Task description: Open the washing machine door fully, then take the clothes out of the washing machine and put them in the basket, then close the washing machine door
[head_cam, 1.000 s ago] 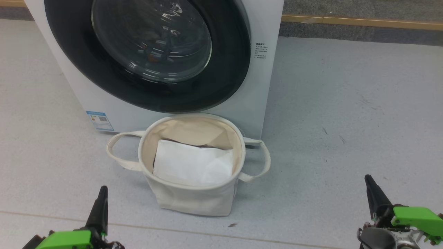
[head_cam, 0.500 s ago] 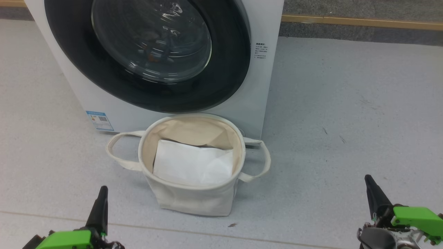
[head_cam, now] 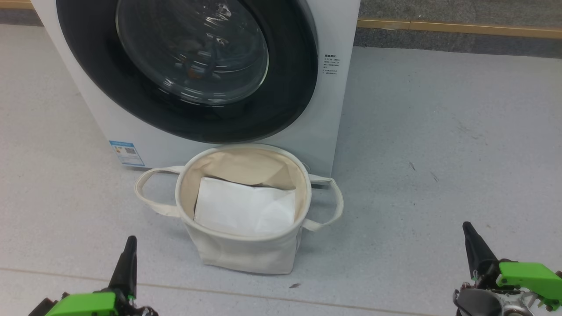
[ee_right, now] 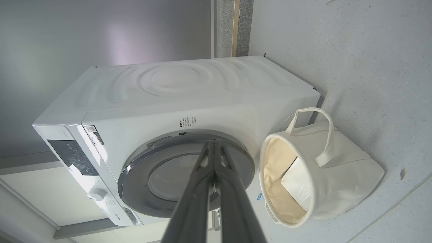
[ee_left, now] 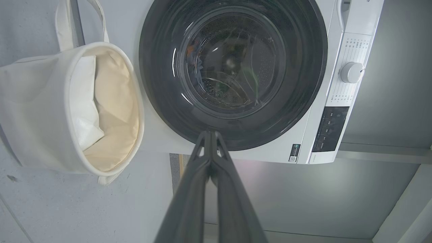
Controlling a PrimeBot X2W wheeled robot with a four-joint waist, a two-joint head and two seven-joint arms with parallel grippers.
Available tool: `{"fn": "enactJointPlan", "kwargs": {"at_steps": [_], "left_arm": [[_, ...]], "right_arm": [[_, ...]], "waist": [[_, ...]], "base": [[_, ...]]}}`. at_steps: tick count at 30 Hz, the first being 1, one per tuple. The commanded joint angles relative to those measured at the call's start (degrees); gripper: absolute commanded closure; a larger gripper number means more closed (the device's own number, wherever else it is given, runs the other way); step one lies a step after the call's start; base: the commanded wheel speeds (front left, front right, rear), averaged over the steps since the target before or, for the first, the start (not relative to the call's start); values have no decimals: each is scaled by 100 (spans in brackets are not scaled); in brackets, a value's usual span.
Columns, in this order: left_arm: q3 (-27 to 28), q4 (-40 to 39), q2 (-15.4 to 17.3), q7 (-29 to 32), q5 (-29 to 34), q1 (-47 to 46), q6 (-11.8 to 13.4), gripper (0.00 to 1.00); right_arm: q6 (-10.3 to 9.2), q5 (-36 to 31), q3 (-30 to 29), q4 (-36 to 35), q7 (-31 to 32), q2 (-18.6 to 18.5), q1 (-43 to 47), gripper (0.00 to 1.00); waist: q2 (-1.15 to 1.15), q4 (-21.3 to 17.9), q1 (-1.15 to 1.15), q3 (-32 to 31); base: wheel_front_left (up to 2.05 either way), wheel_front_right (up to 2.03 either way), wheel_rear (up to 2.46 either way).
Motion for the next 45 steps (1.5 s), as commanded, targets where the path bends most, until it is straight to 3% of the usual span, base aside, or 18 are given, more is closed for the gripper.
{"fn": "enactJointPlan", "kwargs": {"at_steps": [1, 19, 20, 31, 35, 45], "left_arm": [[189, -155, 32, 46, 19, -147, -41, 100], [189, -155, 32, 46, 19, -147, -41, 100], [-2, 5, 0, 0, 0, 0, 2, 0], [23, 220, -6, -36, -19, -8, 106, 0], [32, 186, 9, -59, -4, -41, 148, 0], [16, 44, 70, -160, 135, -125, 193, 0]], "right_arm": [[2, -17, 118, -178, 41, -33, -84, 100], [2, -17, 118, -178, 41, -33, -84, 100], [0, 1, 1, 9, -1, 1, 0, 0], [0, 190, 147, 334, -120, 25, -80, 0], [0, 363, 258, 431, -181, 19, -187, 0], [0, 736, 407, 353, -262, -44, -368, 0]], "waist": [[0, 0, 0, 0], [0, 0, 0, 0], [0, 0, 0, 0], [0, 10, 13, -17], [0, 11, 1, -10], [0, 20, 0, -15]], "base": [[0, 0, 0], [0, 0, 0], [0, 0, 0], [0, 0, 0], [0, 0, 0], [0, 0, 0]]}}
